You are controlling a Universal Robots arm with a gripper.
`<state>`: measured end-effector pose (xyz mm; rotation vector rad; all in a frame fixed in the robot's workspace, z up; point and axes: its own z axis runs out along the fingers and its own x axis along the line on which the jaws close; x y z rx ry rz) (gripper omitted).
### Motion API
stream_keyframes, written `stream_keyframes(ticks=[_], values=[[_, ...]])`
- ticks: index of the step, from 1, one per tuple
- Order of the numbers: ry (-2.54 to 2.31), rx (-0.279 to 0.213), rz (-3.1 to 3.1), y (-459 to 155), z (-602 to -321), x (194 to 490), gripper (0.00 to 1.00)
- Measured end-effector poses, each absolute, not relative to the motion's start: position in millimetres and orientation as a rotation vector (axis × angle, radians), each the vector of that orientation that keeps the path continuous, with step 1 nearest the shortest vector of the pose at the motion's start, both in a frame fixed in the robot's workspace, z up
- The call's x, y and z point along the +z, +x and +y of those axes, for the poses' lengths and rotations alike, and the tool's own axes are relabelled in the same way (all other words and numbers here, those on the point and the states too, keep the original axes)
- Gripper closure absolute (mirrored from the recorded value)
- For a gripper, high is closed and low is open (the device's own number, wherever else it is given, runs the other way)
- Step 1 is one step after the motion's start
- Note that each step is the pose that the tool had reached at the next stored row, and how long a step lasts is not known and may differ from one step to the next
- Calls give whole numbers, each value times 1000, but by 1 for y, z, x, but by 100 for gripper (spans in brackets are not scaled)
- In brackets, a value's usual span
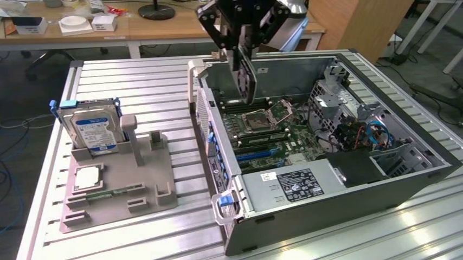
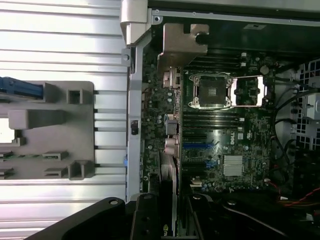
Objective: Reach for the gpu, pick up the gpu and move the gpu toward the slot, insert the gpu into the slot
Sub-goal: 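Pick up the gpu and move the gpu toward the slot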
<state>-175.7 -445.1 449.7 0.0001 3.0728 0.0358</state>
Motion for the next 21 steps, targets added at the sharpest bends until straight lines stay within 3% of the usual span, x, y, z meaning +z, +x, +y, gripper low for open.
stream_keyframes(ticks=[21], values=[[0,37,3094,-111,-445,447,74]])
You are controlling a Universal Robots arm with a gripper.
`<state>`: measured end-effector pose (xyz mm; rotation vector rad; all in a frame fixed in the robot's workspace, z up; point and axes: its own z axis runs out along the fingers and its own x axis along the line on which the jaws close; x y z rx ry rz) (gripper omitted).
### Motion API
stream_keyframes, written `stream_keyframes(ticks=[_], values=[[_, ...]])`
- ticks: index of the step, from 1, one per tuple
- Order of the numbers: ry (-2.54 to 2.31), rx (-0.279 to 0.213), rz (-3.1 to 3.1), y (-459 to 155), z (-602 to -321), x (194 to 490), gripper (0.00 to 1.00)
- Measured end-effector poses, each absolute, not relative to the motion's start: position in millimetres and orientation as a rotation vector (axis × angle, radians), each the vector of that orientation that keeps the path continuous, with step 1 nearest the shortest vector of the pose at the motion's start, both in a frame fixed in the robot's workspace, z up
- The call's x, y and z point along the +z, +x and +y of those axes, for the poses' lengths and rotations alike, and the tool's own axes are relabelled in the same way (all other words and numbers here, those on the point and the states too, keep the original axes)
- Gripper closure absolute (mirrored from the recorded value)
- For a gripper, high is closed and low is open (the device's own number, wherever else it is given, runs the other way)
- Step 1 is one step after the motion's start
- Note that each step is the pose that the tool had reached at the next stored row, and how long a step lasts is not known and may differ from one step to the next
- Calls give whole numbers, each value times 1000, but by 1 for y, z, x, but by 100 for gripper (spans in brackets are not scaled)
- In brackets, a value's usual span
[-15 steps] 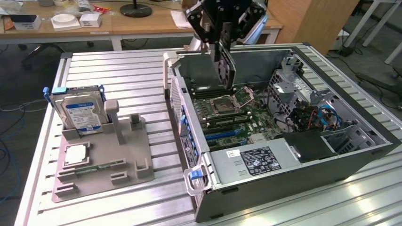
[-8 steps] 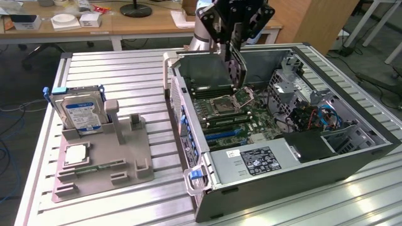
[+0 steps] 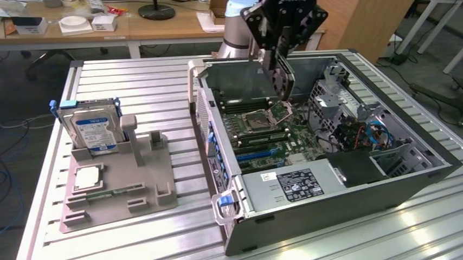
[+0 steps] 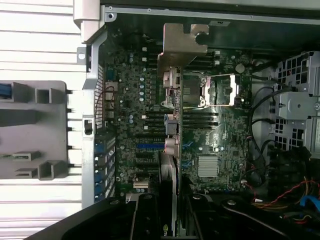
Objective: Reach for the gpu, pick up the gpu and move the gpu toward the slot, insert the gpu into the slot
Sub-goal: 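Pick up the gpu and move the gpu toward the slot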
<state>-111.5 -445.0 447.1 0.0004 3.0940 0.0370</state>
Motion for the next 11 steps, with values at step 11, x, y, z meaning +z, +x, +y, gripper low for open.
stream_keyframes(ticks=[11], values=[[1,37,3120,-71,-445,446,74]])
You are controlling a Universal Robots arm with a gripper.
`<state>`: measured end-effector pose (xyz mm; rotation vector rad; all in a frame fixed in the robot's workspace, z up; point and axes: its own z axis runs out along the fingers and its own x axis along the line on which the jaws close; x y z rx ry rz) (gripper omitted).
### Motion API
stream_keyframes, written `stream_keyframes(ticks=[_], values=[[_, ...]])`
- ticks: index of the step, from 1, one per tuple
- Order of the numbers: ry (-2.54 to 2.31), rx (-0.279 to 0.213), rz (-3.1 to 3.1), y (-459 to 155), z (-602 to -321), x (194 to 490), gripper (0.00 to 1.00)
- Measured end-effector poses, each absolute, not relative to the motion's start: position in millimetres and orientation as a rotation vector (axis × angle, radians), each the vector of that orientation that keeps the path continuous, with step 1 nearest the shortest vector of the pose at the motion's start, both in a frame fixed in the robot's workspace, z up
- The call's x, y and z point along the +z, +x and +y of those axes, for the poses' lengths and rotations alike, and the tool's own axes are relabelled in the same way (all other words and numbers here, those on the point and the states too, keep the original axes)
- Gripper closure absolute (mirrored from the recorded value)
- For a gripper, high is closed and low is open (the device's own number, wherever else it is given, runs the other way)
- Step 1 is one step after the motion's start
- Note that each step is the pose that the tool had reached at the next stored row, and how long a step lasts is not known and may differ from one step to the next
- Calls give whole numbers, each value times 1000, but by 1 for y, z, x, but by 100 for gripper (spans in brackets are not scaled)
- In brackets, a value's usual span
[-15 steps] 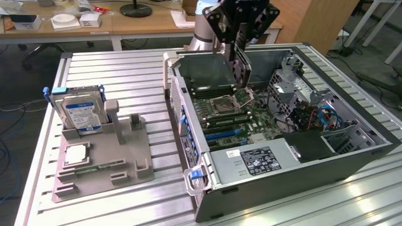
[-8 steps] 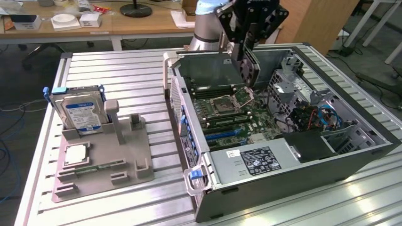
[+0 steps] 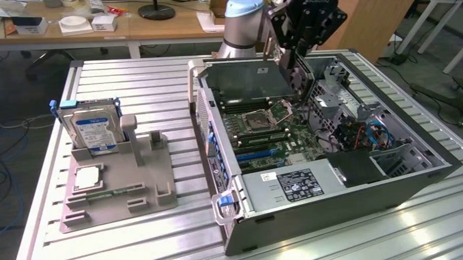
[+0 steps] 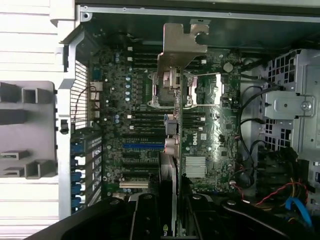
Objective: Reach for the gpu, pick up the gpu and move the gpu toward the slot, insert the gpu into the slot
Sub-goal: 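Pick up the gpu and move the gpu toward the slot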
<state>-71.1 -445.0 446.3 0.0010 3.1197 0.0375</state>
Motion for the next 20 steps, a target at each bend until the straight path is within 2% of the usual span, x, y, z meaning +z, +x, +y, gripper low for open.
stream_keyframes(ticks=[11,20], values=[[1,38,3129,-40,-445,446,74],[1,37,3129,-40,-445,446,74]])
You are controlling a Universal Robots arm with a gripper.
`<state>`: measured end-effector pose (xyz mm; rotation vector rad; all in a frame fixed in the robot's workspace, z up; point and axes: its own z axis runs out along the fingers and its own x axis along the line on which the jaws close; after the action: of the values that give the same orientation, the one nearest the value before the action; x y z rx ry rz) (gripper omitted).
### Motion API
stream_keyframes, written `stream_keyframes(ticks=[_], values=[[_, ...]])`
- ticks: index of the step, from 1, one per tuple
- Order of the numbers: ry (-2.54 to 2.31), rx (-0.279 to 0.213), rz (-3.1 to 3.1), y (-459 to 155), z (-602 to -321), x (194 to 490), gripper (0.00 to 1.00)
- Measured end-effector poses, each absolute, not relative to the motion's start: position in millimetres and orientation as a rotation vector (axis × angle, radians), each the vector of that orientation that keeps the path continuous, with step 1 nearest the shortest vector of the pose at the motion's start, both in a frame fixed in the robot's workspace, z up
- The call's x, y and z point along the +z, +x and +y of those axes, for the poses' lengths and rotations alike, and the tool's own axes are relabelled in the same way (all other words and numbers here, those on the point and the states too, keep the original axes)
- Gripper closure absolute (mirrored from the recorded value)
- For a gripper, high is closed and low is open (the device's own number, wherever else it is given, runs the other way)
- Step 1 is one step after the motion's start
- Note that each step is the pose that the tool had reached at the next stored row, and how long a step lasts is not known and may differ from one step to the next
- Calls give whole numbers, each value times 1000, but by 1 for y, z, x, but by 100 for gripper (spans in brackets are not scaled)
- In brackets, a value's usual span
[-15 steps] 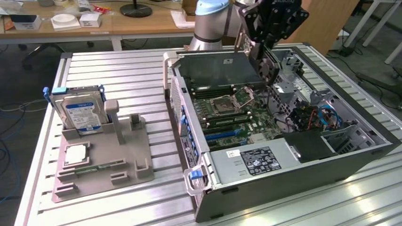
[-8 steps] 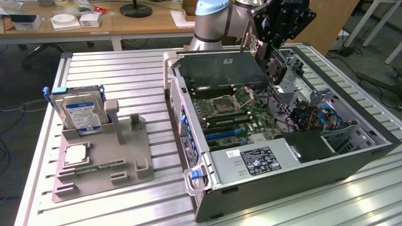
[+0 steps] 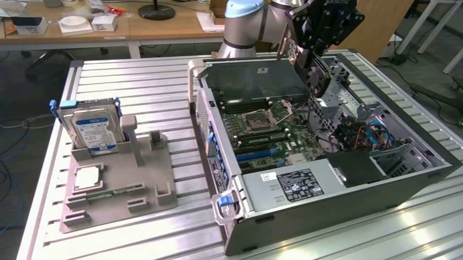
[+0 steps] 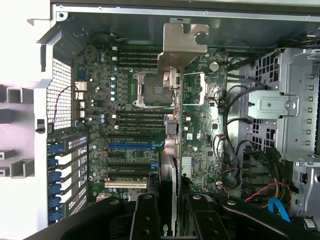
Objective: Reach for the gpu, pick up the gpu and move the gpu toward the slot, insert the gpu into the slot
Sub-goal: 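Pick up the gpu and move the gpu toward the slot, then insert the gpu into the slot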
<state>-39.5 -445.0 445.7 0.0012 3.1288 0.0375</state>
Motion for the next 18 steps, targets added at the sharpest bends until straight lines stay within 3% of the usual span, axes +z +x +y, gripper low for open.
stream_keyframes(ticks=[18], values=[[-277,39,3119,-40,-445,445,74]])
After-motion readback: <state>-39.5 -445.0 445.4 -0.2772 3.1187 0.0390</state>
